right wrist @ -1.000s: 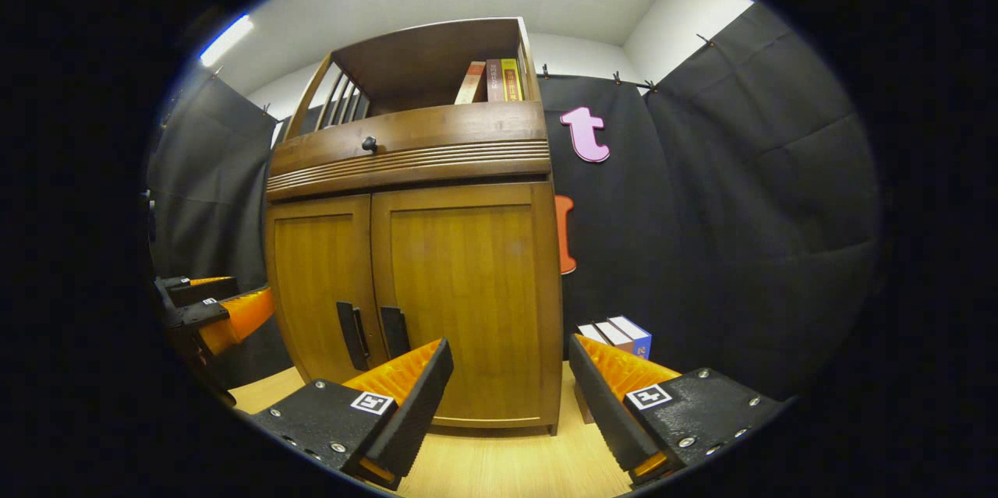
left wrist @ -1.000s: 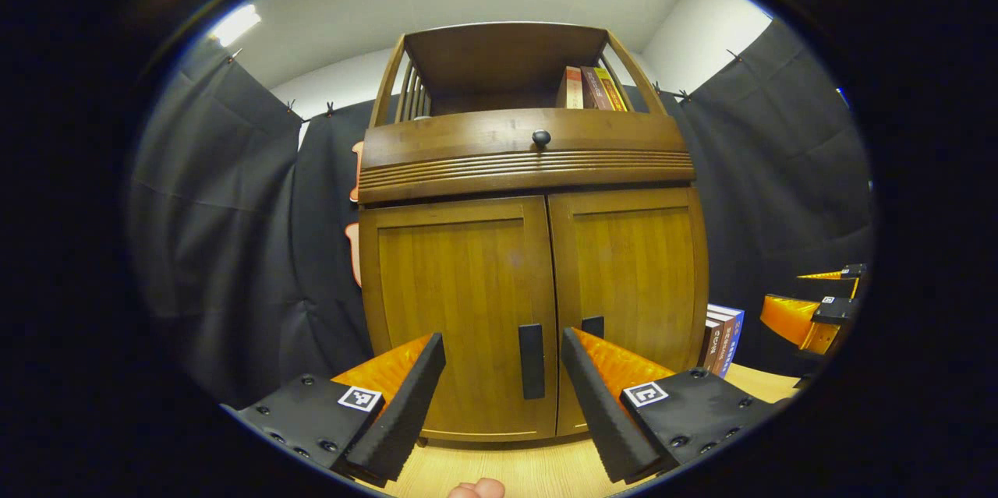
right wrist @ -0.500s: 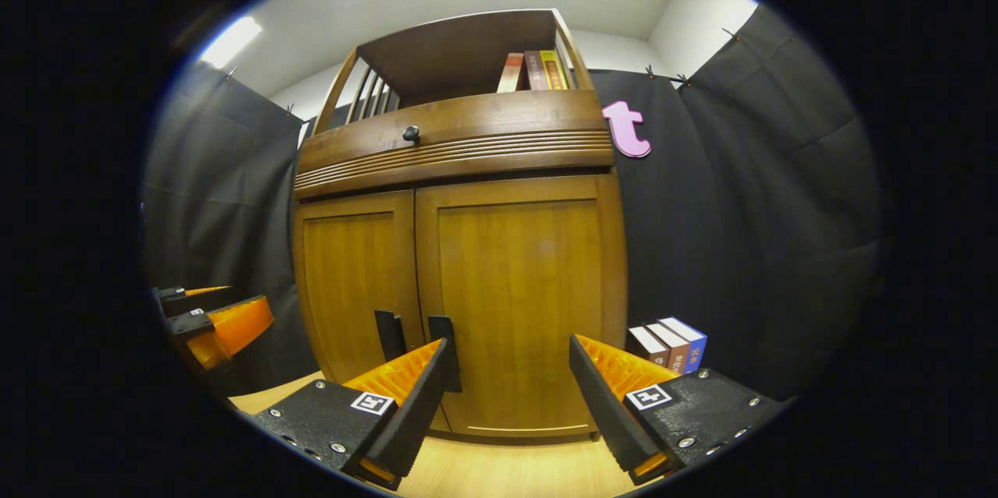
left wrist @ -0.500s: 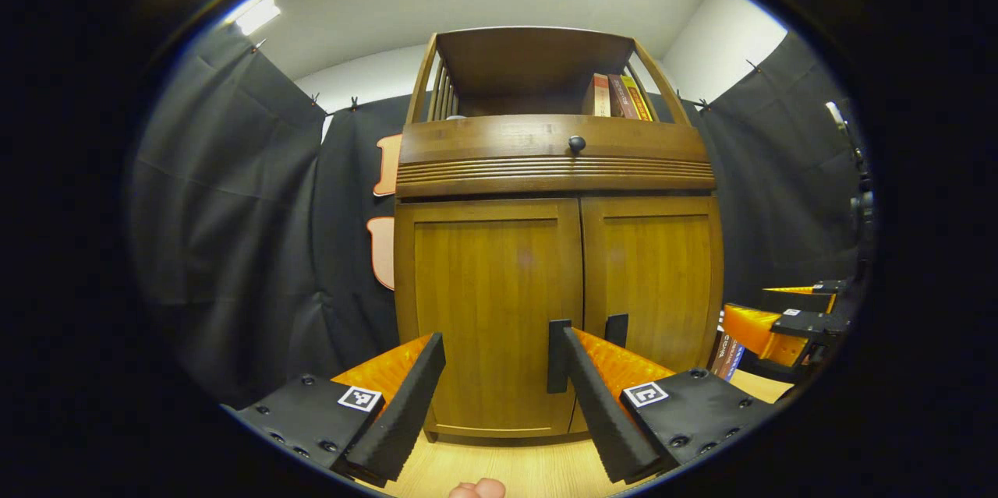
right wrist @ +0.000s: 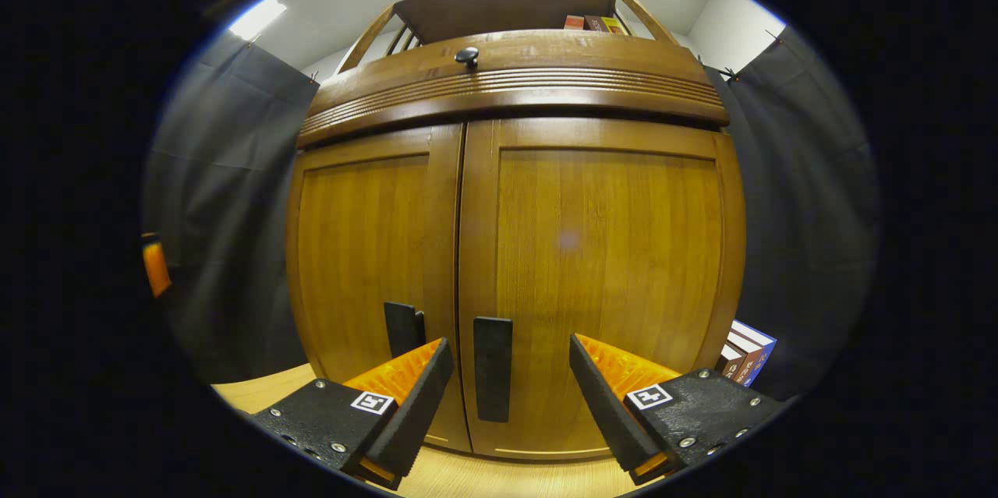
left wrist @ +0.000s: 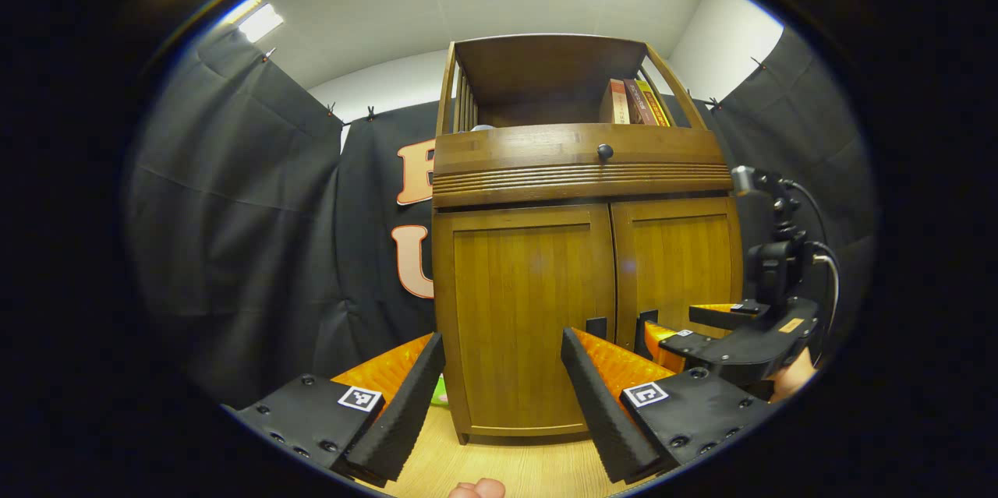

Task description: Open the right door of the double-door shoe cabinet with the right hand, and open the left door with the left hand.

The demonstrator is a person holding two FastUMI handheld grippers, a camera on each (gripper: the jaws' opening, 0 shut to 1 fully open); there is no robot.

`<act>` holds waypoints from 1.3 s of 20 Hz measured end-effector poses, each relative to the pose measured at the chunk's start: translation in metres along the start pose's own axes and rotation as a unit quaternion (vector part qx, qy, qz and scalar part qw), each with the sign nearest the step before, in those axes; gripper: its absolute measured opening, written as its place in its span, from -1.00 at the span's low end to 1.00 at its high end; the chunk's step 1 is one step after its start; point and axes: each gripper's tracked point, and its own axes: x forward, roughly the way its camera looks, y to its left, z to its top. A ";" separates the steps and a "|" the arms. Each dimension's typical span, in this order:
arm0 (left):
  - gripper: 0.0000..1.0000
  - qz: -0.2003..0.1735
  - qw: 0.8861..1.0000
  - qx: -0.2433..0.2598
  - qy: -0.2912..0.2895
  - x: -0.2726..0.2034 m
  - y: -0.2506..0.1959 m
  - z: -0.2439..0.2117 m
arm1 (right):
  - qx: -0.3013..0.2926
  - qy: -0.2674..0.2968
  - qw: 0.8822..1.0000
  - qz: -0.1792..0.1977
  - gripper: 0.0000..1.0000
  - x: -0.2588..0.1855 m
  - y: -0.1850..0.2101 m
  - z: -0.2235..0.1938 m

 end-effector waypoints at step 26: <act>0.99 0.036 0.999 0.002 -0.005 -0.008 0.028 -0.007 | 0.028 0.024 0.999 0.002 -0.37 0.054 0.010 -0.043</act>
